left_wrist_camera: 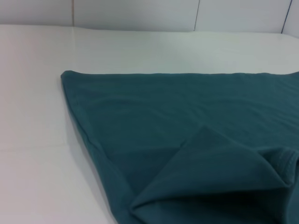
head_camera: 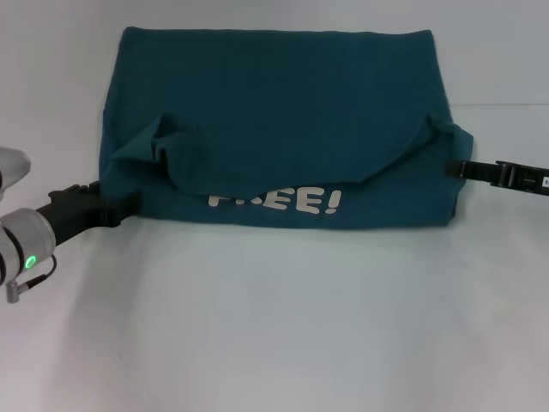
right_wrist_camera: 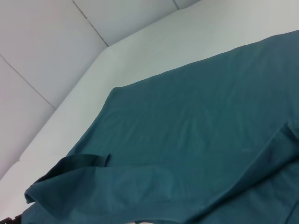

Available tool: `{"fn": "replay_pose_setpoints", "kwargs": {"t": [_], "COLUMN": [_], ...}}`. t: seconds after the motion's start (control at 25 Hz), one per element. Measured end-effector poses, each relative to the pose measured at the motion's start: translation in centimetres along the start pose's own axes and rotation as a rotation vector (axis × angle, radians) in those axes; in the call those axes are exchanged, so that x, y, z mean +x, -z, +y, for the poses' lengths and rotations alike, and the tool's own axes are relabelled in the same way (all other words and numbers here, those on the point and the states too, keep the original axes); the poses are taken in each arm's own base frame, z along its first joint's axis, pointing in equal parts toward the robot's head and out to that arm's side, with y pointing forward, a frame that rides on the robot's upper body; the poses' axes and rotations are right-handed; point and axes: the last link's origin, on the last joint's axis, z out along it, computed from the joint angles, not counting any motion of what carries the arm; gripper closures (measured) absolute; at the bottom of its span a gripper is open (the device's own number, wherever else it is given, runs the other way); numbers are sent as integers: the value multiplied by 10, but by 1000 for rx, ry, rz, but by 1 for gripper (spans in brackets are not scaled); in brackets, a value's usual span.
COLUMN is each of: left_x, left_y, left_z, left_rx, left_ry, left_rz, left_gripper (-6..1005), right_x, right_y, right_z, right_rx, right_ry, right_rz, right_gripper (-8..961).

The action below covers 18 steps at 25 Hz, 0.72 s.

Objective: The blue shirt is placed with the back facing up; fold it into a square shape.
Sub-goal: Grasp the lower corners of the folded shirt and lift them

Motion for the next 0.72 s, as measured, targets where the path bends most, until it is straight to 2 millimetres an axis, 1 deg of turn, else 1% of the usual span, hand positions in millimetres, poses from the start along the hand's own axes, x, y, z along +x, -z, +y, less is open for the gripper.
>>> {"fn": "replay_pose_setpoints", "kwargs": {"t": [0.24, 0.36, 0.56, 0.72], "left_x": [3, 3, 3, 2], "left_y": [-1, -2, -3, -3], "left_z": [-1, 0, 0, -1], "left_rx": [3, 9, 11, 25], "left_ry": [-4, -12, -12, -11], "left_rz": [2, -4, -8, -12], "left_gripper": [276, 502, 736, 864], "right_x": [1, 1, 1, 1], "right_y": [1, 1, 1, 2], "right_z": [-1, -1, -1, -2], "right_rx": [3, 3, 3, 6], "right_ry": [-2, -2, -2, 0], "right_rz": [0, 0, 1, 5], "right_gripper": [358, 359, 365, 376]}}
